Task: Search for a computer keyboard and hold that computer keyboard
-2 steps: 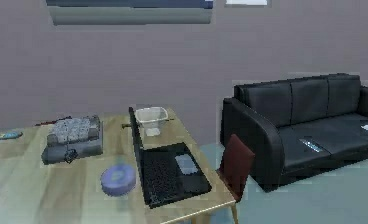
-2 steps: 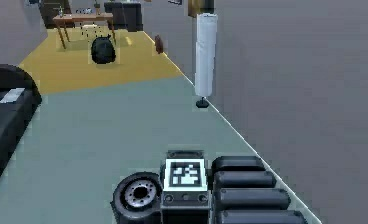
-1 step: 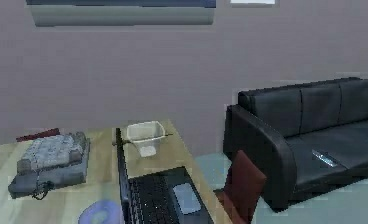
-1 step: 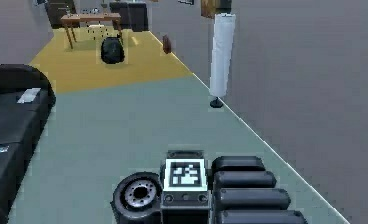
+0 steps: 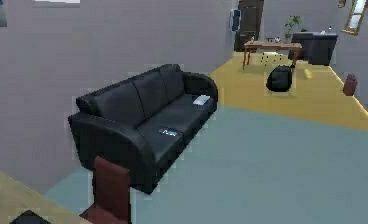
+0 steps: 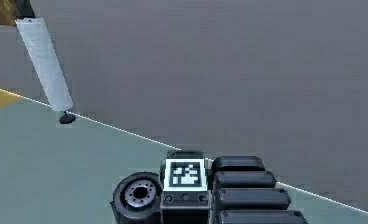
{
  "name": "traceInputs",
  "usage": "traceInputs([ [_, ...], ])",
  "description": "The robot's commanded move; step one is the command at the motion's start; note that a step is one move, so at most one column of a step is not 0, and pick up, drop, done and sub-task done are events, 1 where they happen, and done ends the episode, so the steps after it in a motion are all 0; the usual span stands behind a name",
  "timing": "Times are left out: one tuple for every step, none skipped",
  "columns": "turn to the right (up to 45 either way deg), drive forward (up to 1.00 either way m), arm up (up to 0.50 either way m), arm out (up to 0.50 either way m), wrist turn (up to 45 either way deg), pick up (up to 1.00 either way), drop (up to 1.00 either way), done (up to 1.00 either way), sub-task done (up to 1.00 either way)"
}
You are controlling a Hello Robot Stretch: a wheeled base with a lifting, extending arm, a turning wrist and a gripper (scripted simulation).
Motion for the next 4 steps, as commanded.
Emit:
traceInputs([
  [45.0,0.00,0.00,0.00,0.0,0.00,0.00,0.00,0.00],
  [45.0,0.00,0.00,0.00,0.0,0.00,0.00,0.00,0.00],
  [0.0,0.50,0.00,0.00,0.0,0.00,0.00,0.00,0.00],
  [-45.0,0.00,0.00,0.00,0.0,0.00,0.00,0.00,0.00],
])
